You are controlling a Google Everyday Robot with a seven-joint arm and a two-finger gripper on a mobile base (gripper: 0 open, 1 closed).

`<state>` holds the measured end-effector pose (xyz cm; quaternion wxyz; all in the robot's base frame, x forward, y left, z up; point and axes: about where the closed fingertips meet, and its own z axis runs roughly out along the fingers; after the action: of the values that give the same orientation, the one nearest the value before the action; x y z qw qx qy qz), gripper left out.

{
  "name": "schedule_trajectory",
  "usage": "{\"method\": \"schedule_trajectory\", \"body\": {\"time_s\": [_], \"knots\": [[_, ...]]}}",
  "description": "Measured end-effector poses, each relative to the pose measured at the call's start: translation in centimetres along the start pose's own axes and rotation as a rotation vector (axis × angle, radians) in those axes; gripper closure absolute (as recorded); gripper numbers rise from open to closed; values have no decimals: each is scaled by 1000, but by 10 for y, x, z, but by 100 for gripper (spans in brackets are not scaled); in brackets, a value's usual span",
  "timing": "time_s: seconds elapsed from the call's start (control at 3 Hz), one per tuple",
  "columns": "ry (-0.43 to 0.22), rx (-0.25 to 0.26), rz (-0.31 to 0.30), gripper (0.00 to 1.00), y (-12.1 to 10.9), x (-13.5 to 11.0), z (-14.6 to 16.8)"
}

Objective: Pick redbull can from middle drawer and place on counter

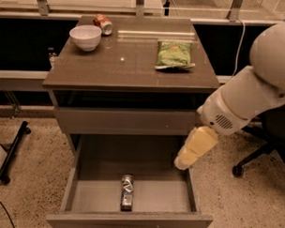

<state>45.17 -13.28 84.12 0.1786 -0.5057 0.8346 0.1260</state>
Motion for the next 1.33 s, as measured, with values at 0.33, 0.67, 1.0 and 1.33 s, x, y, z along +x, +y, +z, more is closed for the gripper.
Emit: {"method": "schedule_trajectory", "body": {"time_s": [0.33,0.67,1.0,1.33], "knots": [[-23,-56,55,0,8,-7,43],[-39,-95,115,0,11,-13,87],[-46,-93,124,0,10,-14,93],[-29,-90,170,0,6,-13,109]]}}
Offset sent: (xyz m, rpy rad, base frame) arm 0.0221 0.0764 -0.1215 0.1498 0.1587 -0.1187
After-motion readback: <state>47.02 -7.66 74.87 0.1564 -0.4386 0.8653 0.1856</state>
